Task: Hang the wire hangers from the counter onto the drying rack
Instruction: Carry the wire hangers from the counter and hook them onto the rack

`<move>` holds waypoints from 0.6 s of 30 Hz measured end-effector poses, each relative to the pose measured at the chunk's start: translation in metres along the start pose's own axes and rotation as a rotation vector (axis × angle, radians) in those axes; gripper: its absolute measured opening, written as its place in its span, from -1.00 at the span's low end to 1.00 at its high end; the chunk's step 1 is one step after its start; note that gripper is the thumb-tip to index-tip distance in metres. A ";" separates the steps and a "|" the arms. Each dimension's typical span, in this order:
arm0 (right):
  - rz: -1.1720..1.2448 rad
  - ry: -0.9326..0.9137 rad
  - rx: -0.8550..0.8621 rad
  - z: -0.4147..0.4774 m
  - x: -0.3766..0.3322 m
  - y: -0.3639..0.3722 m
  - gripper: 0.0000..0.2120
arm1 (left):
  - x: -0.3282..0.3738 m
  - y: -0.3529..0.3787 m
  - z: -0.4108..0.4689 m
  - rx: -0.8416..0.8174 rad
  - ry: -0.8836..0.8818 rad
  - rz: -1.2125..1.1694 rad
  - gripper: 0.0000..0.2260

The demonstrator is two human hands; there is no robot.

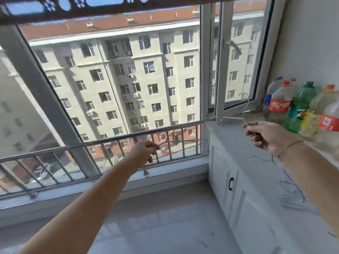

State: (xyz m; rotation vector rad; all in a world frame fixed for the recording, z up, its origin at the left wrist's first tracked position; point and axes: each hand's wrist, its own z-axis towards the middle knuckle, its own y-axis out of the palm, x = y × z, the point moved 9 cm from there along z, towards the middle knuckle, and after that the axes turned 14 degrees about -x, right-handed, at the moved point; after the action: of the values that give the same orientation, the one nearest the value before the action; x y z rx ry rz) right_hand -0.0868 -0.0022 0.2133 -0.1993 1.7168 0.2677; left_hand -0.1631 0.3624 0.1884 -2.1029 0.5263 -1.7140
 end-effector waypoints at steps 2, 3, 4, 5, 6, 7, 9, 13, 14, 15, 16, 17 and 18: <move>-0.012 -0.007 -0.052 0.003 -0.004 0.031 -0.88 | -0.009 -0.021 -0.023 0.010 0.012 -0.001 -0.89; -0.019 -0.008 -0.081 0.003 -0.006 0.049 -0.89 | -0.013 -0.032 -0.035 0.018 0.020 0.007 -0.91; -0.028 -0.006 -0.114 0.004 -0.006 0.069 -0.89 | -0.018 -0.043 -0.046 0.028 0.027 0.016 -0.92; -0.037 -0.002 -0.155 0.003 -0.006 0.091 -0.88 | -0.025 -0.052 -0.057 0.034 0.024 0.017 -0.91; -0.042 0.003 -0.207 0.000 -0.005 0.116 -0.87 | -0.032 -0.061 -0.067 0.029 0.018 0.009 -0.90; -0.043 0.011 -0.271 -0.004 -0.004 0.143 -0.86 | -0.039 -0.068 -0.077 0.012 0.012 -0.005 -0.89; -0.049 0.046 -0.416 -0.016 0.004 0.203 -0.86 | -0.052 -0.079 -0.097 -0.041 0.009 -0.036 -0.89; 0.013 0.155 -0.656 -0.045 0.033 0.312 -0.88 | -0.071 -0.098 -0.136 -0.157 0.037 -0.116 -0.93; 0.040 0.181 -0.714 -0.055 0.041 0.338 -0.88 | -0.076 -0.102 -0.145 -0.174 0.042 -0.134 -0.94; 0.066 0.209 -0.770 -0.065 0.048 0.362 -0.88 | -0.081 -0.108 -0.154 -0.184 0.048 -0.146 -0.94; 0.084 0.232 -0.821 -0.076 0.054 0.385 -0.87 | -0.086 -0.114 -0.162 -0.182 0.051 -0.146 -0.94; 0.087 0.247 -0.867 -0.087 0.058 0.407 -0.86 | -0.091 -0.122 -0.170 -0.170 0.050 -0.135 -0.93; 0.087 0.254 -0.904 -0.097 0.062 0.426 -0.86 | -0.096 -0.130 -0.178 -0.150 0.048 -0.114 -0.92</move>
State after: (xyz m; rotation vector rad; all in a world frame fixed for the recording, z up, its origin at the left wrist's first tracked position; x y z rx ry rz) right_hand -0.3084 0.3783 0.1940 -0.8454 1.7464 1.1160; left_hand -0.3490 0.5137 0.2074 -2.2394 0.5747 -1.8439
